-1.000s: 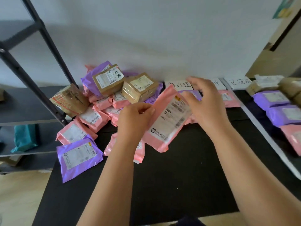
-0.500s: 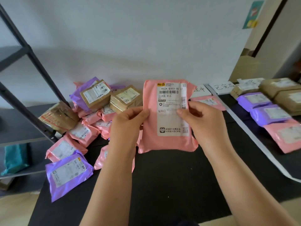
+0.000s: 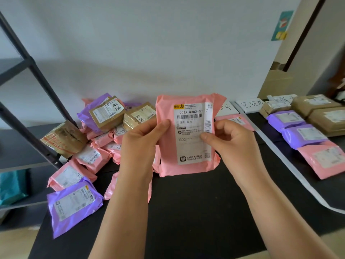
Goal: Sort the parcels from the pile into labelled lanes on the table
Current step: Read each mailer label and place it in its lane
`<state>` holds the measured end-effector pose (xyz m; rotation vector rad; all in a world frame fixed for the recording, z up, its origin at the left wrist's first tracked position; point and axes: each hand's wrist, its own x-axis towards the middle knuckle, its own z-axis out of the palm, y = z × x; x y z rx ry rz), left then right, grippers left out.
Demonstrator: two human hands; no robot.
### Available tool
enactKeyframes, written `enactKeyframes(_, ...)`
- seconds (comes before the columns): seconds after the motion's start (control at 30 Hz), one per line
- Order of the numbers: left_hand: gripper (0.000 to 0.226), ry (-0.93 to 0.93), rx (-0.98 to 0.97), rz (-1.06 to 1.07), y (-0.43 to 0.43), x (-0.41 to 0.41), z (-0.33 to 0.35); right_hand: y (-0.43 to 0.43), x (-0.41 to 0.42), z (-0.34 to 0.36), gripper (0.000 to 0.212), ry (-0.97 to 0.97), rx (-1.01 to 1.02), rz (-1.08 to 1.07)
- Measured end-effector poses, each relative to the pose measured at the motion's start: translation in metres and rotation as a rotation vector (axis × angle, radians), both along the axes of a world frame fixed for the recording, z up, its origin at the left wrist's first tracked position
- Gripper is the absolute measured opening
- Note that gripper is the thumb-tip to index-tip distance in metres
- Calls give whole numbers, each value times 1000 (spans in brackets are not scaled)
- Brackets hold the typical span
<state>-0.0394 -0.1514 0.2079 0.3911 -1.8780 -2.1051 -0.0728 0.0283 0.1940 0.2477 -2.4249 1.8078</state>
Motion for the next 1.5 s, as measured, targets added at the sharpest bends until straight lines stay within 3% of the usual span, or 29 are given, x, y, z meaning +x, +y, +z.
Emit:
enactKeyframes(0.17,17,0,-41,-46,2,0,1,4,-4,11,9,75,-143,-103)
enactKeyframes(0.5,13,-13,-73,-104,4,-1,4,8,-7,13,11,145,-48,-122)
enactKeyframes(0.7,16,-27,20,-23,5,-6,3,8,-10,10,12,49,-74,-40)
enactKeyframes(0.8,17,-55,101,34,2,-9,1,9,-10,4,17,-64,5,79)
enactKeyframes(0.9,18,-78,95,51,0,-13,-4,9,-8,1,12,-60,65,122)
enactKeyframes(1.33,17,-205,-130,-132,15,-11,-4,14,-16,0,9,-59,-101,-157)
enactKeyframes(1.5,20,-205,-153,-136,17,-12,-4,16,-20,0,13,-89,-88,-158)
